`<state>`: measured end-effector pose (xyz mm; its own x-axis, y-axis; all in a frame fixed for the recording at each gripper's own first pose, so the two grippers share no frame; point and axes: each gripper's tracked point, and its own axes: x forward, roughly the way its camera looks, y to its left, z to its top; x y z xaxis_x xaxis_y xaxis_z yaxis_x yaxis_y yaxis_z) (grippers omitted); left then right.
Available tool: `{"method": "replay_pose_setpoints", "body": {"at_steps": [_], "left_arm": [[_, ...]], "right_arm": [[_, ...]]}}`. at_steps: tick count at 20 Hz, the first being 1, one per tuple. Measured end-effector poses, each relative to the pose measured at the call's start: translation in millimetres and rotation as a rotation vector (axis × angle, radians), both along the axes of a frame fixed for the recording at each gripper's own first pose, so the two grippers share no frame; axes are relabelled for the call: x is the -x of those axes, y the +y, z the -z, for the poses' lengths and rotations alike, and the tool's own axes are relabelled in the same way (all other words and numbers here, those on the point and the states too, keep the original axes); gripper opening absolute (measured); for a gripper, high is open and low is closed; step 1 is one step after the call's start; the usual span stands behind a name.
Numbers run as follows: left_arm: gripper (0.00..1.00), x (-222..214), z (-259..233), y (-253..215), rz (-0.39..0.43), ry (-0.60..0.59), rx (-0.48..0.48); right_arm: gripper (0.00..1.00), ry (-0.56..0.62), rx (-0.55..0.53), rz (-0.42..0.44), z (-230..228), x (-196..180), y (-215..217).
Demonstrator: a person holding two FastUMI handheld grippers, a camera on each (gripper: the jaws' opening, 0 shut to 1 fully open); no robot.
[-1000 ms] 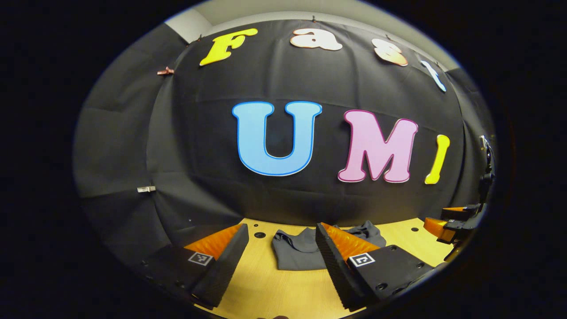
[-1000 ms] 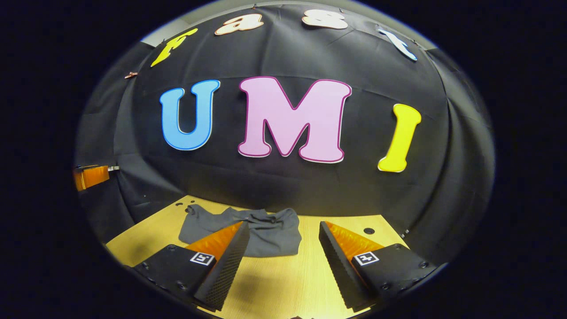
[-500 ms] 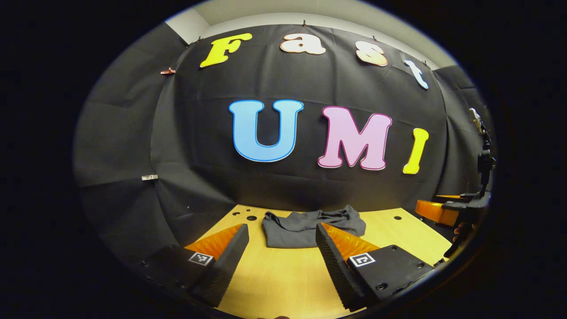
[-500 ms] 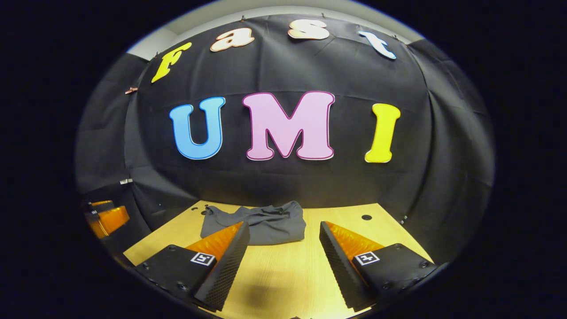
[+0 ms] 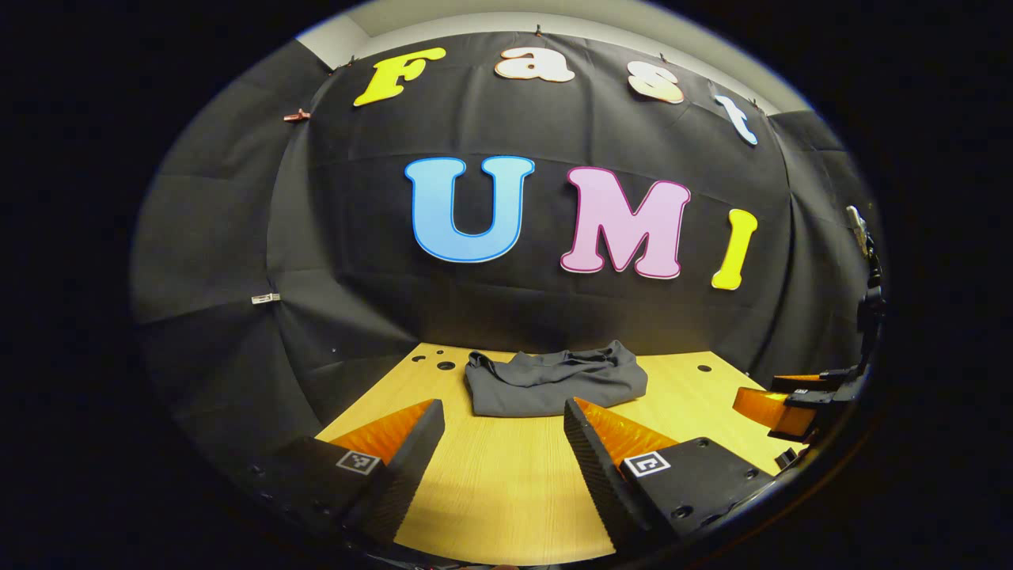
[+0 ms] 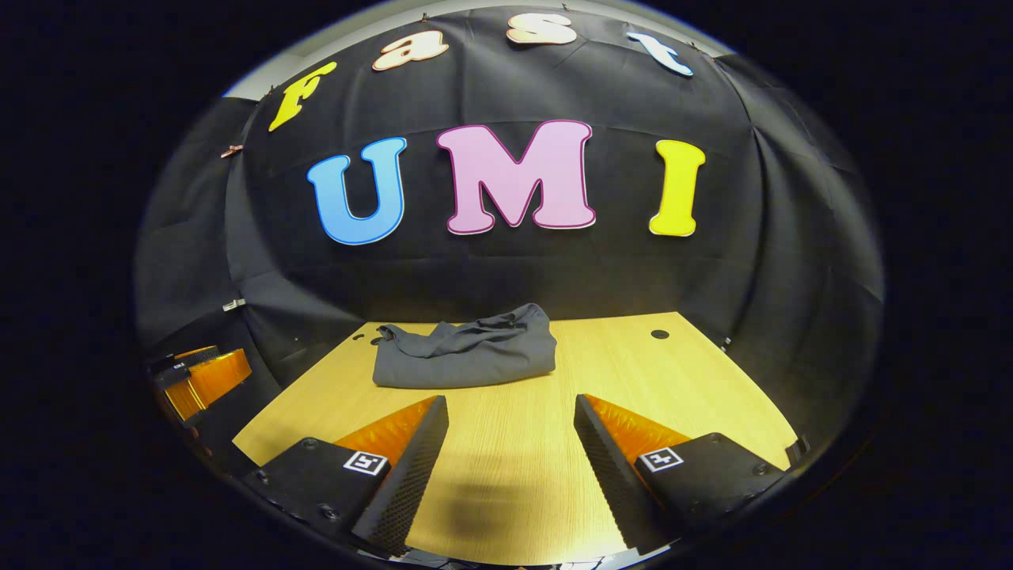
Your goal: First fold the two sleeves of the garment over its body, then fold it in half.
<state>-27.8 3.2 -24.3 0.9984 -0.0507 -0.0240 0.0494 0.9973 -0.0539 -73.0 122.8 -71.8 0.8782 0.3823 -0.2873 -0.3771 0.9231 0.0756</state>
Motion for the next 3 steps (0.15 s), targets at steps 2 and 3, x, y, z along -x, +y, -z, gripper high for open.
{"method": "replay_pose_setpoints", "body": {"at_steps": [2,3], "left_arm": [[0.96,0.5,-1.9,-3.6,0.01,-0.003,-0.007],[0.96,0.5,-1.8,-1.6,0.007,-0.009,-0.015]], "right_arm": [[0.99,-0.003,-0.01,-0.012,-1.6,0.6,6.3],[0.99,-0.004,-0.015,-0.022,-2.7,3.1,11.1]]}}
